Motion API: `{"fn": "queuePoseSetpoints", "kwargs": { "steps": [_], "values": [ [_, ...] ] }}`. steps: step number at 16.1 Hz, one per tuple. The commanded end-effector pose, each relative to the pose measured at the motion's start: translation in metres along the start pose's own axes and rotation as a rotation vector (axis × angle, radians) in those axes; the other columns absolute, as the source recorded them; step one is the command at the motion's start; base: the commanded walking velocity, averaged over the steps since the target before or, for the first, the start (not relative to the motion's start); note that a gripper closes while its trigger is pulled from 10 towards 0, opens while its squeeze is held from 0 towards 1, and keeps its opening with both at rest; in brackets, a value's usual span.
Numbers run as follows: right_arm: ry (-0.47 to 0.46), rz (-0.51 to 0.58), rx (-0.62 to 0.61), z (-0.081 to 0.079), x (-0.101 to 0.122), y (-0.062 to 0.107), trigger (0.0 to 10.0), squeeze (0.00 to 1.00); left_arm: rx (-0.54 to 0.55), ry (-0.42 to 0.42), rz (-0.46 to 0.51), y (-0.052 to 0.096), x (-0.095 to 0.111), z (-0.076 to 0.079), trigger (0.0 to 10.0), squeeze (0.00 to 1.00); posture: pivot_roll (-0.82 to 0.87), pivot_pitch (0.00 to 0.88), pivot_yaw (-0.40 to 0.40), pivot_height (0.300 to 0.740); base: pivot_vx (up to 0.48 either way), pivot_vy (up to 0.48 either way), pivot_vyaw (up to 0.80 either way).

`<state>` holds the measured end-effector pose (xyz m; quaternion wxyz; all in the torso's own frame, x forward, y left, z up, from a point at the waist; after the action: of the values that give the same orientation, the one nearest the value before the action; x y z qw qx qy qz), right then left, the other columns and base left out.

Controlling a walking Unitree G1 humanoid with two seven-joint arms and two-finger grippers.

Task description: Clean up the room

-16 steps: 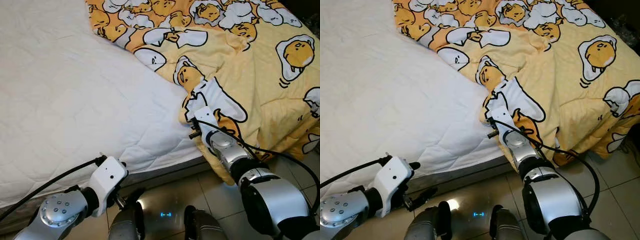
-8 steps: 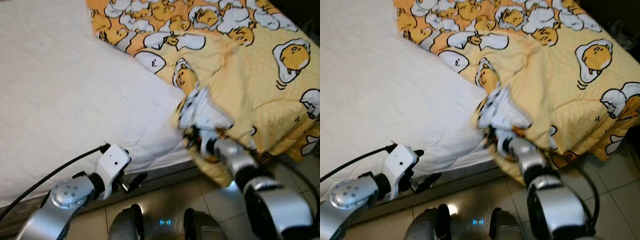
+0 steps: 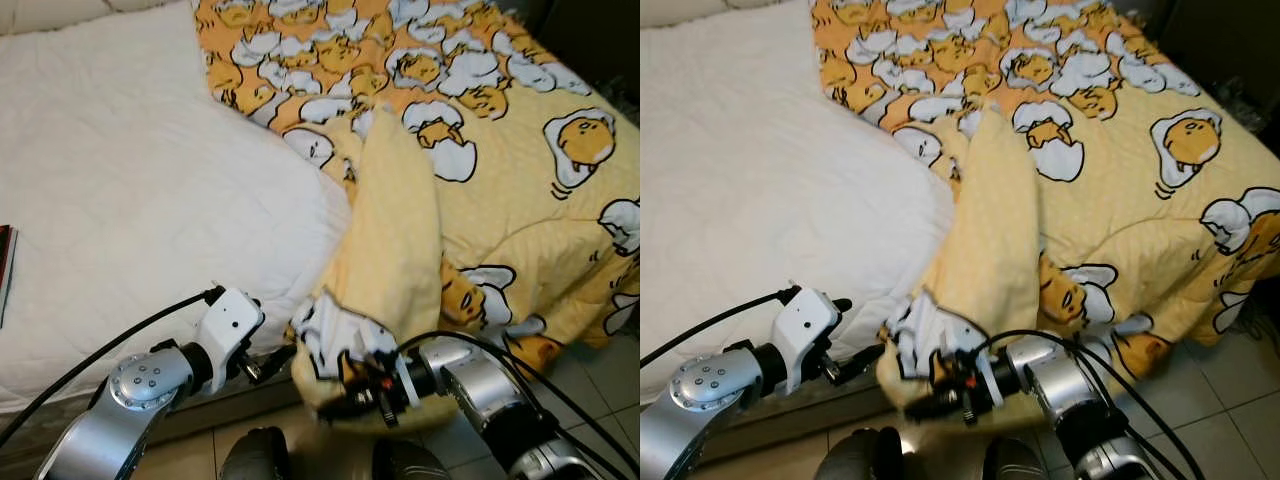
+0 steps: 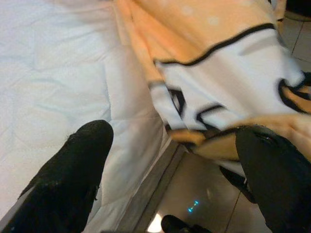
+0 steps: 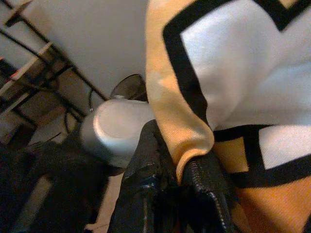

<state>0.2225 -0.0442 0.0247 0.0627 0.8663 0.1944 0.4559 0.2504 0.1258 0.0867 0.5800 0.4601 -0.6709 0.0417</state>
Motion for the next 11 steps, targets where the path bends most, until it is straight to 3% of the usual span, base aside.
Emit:
{"fn": "queuePoseSetpoints", "kwargs": {
  "steps": [1,2,3,4,7,11],
  "values": [
    [0.056,-0.052,-0.006,-0.001,-0.006,-0.005,0.0,0.0,0.006,-0.012,-0.005,0.001,-0.002,-0.003,10.0,0.26,0.0,0.111,0.059,0.74,0.0,0.0,0.0],
    [0.093,-0.089,-0.114,0.012,-0.014,-0.006,10.0,0.0,0.008,-0.013,-0.004,0.001,-0.003,-0.003,10.0,0.27,-0.01,0.105,0.058,0.74,0.0,0.0,0.0],
    [0.096,-0.11,-0.214,0.023,-0.018,-0.005,10.0,0.0,0.009,-0.015,-0.003,0.001,-0.003,-0.004,10.0,0.26,-0.01,0.101,0.059,0.74,0.0,0.0,0.0],
    [0.057,-0.085,-0.369,0.038,-0.018,-0.001,10.0,1.0,0.012,-0.017,0.001,-0.001,-0.002,-0.006,10.0,0.27,-0.01,0.092,0.058,0.74,0.0,0.0,0.0],
    [0.071,-0.108,-0.516,0.051,-0.024,0.004,10.0,1.0,0.018,-0.02,0.005,-0.003,-0.001,-0.009,10.0,0.27,-0.02,0.082,0.059,0.74,0.0,0.0,0.0],
    [0.06,0.008,-0.53,0.043,-0.023,-0.004,10.0,1.0,0.018,-0.03,0.015,-0.011,0.001,-0.009,10.0,0.26,-0.04,0.071,0.064,0.74,0.0,0.0,0.0]
  ]
}}
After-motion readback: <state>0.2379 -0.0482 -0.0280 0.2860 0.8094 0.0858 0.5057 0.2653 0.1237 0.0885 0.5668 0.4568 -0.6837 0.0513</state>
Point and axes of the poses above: a point about 5 cm out from each wrist's last joint towards the gripper, its own y axis pointing back from the gripper into the wrist, its own x axis along the axis of the wrist's last joint, z = x × y, the point moved 5 cm from there along -y, pointing out of the wrist towards the gripper, and after that the axes turned 10 degrees about -y, right-handed, at the moved point
